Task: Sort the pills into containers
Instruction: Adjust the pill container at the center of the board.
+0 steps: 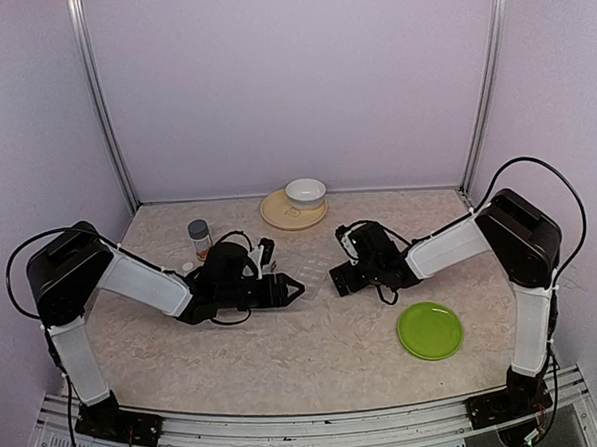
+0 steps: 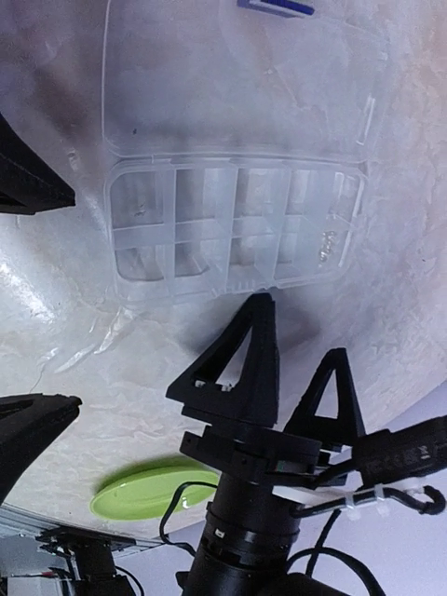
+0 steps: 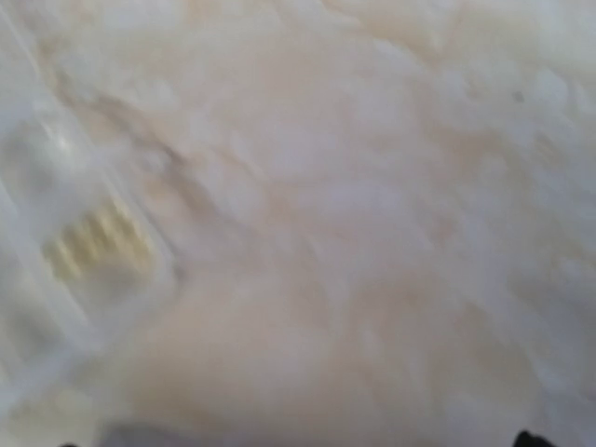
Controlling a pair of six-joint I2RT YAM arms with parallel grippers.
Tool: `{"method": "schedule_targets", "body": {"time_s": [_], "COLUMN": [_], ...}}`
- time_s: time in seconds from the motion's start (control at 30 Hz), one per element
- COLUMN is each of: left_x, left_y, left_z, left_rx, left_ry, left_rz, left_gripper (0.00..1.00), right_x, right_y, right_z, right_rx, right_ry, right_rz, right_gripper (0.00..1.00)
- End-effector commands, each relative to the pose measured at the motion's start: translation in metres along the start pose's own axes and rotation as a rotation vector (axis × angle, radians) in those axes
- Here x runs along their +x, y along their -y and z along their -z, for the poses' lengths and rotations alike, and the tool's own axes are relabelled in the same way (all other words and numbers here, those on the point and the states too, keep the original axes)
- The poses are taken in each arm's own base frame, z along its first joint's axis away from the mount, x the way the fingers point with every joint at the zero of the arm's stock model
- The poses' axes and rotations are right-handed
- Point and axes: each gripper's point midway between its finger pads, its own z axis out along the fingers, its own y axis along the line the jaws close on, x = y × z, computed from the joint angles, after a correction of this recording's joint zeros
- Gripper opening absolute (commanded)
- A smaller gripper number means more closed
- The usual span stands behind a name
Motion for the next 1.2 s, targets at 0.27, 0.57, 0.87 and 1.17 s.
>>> {"method": "schedule_targets", "body": {"time_s": [0.27,0.57,0.87,1.17], "left_x": [-0.06,-0.129,-0.185,-0.204], "left_y": [0.004,0.008,-0.05,-0.109], "left_z": [0.078,0.148,0.188,0.18], "left_rx": [-0.243,-0.427,-0.624,-0.77], "left_ry": [0.17,0.336,0.399,0.354], "left_rz": [-0.119,-0.222,-0.197,-0.117], "left_gripper": [0.91,0.99,0.99,0.99], "right_x": [-0.03,-0.041,-0.047,-0.034], "right_y": [0.035,0.027,-0.002,-0.048], "right_z": [0.092,0.123,0.192,0.19], "right_rx": [0.047,-0.057,-0.359,-0.604], "right_ry": [0.183,0.287,0.581,0.587], "right_rz": [-0.121,-0.18,-0.183,-0.116], "right_gripper": [1.0,1.0,1.0,1.0]}}
